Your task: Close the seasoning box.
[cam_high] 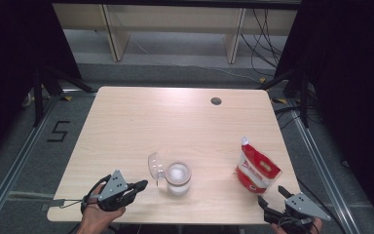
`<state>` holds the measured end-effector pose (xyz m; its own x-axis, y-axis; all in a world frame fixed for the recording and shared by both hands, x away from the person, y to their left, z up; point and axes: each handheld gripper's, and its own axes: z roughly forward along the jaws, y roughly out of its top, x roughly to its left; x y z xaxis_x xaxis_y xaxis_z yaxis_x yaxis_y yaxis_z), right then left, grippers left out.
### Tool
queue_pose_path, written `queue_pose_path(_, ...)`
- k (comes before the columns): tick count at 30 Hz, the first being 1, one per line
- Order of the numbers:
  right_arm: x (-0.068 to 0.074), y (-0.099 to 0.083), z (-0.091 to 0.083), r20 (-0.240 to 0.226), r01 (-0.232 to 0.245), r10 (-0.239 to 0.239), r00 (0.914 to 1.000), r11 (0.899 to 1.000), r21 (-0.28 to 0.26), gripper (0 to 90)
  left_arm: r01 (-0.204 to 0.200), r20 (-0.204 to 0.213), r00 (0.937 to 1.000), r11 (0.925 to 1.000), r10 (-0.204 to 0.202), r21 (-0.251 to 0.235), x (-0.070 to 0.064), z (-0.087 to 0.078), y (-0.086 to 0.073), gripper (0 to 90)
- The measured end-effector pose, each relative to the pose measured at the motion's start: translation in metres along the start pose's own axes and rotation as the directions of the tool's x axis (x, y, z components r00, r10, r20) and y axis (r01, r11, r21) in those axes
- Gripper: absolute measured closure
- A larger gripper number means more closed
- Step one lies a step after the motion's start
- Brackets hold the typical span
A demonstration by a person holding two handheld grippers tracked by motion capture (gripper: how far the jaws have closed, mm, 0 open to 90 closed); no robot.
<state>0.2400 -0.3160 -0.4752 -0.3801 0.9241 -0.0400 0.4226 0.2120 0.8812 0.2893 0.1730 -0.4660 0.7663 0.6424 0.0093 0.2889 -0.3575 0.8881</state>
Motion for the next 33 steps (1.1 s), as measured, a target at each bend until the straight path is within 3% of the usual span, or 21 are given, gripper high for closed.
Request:
queue_pose_path(1,0.001,0.0,0.0,-0.003,-0.01,0.01,0.9999,1.0,0.006,23.9,0.019,0.005,0.9998,0.9996,-0.019,-0.022,-0.001,0.002,0.001,89.4)
queue_pose_path(4,0.0,0.0,0.0,-0.002,0.003,-0.003,1.0,1.0,0.001,23.6,-0.005,0.009,0.9999,1.0,0.005,-0.008,0.0,0.0,0.007,89.4)
queue_pose_path(5,0.001,0.0,0.0,0.0,-0.004,0.004,1.0,1.0,0.004,23.6,-0.032,0.014,0.9994,0.9995,0.032,-0.007,0.002,-0.001,0.01,89.4)
queue_pose_path(6,0.001,0.0,0.0,-0.003,-0.007,0.007,1.0,1.0,0.003,23.6,0.005,0.009,0.9999,0.9999,-0.005,-0.011,0.0,-0.001,0.011,89.4)
queue_pose_path(9,0.0,0.0,0.001,-0.006,0.015,-0.015,0.9999,1.0,-0.003,23.6,-0.026,0.01,0.9996,0.9996,0.026,-0.009,0.002,0.0,0.016,89.4)
queue_pose_path(13,0.0,0.0,0.001,-0.005,0.014,-0.014,0.9999,1.0,-0.002,23.6,-0.013,0.013,0.9998,0.9998,0.013,-0.012,0.001,0.003,0.02,89.4)
queue_pose_path(16,0.001,0.0,0.001,-0.008,0.01,-0.01,0.9999,1.0,0.003,23.2,-0.041,0.016,0.999,0.999,0.042,-0.02,0.001,0.005,0.024,89.4)
queue_pose_path(17,0.001,0.0,0.001,-0.006,0.016,-0.016,0.9999,1.0,-0.001,23.2,-0.005,0.013,0.9999,0.9996,0.005,-0.027,-0.002,0.005,0.025,89.4)
queue_pose_path(22,0.001,0.0,0.001,-0.009,-0.004,0.004,0.9999,1.0,0.005,23.2,-0.048,0.025,0.9985,0.9982,0.049,-0.036,-0.001,0.006,0.033,89.3)
queue_pose_path(26,0.001,0.0,0.001,-0.009,0.0,0.0,1.0,1.0,0.005,23.1,-0.031,0.031,0.999,0.9989,0.033,-0.036,-0.003,0.007,0.036,89.3)
queue_pose_path(27,0.002,0.0,0.001,-0.009,-0.001,0.001,1.0,1.0,0.006,23.2,-0.053,0.026,0.9982,0.998,0.054,-0.034,-0.003,0.007,0.037,89.3)
queue_pose_path(33,0.001,0.0,0.001,-0.011,-0.002,0.002,0.9999,1.0,0.006,23.2,-0.056,0.039,0.9976,0.9976,0.058,-0.042,-0.006,0.012,0.041,89.3)
